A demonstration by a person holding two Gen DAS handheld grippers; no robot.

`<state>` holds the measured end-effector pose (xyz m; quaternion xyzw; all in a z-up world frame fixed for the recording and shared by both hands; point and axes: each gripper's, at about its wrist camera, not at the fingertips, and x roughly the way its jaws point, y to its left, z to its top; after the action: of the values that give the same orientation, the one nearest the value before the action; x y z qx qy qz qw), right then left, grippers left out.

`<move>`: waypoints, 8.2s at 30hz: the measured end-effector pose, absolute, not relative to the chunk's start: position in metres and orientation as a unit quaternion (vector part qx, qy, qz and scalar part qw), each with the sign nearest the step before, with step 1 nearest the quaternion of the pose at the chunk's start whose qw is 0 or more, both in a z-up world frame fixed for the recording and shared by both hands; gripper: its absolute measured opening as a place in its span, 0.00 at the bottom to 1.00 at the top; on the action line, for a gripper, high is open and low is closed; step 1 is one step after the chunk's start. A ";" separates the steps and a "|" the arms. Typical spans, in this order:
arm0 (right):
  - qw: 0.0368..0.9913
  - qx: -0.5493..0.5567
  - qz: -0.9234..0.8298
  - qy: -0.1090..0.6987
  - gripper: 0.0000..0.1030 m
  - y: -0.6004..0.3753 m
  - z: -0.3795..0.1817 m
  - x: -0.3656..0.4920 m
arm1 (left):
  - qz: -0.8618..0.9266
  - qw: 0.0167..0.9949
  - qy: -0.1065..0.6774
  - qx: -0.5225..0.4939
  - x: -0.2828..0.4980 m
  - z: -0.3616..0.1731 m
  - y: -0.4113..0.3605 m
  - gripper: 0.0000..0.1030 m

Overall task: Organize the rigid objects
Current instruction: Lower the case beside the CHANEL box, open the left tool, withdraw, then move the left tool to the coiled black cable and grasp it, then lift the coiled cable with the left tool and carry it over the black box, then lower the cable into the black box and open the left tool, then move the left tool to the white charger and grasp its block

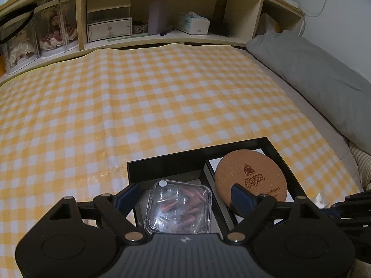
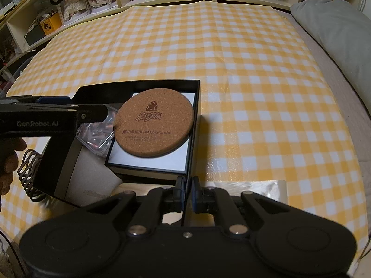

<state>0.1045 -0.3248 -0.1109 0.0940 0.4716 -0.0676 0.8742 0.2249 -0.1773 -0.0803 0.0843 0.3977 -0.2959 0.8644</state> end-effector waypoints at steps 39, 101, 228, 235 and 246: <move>0.874 0.094 -0.068 0.471 0.07 -0.326 -0.111 0.104 | -0.226 0.901 0.371 0.013 0.168 -0.004 -0.103 1.00; 0.873 0.094 -0.069 0.474 0.07 -0.324 -0.112 0.103 | -0.096 0.857 0.506 0.033 0.205 -0.071 0.022 0.42; 0.870 0.086 -0.073 0.480 0.07 -0.322 -0.117 0.107 | -0.193 0.852 0.486 -0.011 0.146 -0.056 -0.155 0.91; 0.870 0.085 -0.074 0.479 0.07 -0.323 -0.118 0.107 | -0.196 0.871 0.451 -0.002 0.140 -0.042 -0.150 0.96; 0.870 0.087 -0.074 0.479 0.07 -0.323 -0.117 0.107 | -0.189 0.910 0.370 -0.017 0.143 -0.004 -0.115 1.00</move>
<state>0.1074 -0.3232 -0.1173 0.0868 0.4790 -0.0744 0.8704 0.1427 -0.1151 -0.0043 -0.0166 0.3697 -0.1893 0.9095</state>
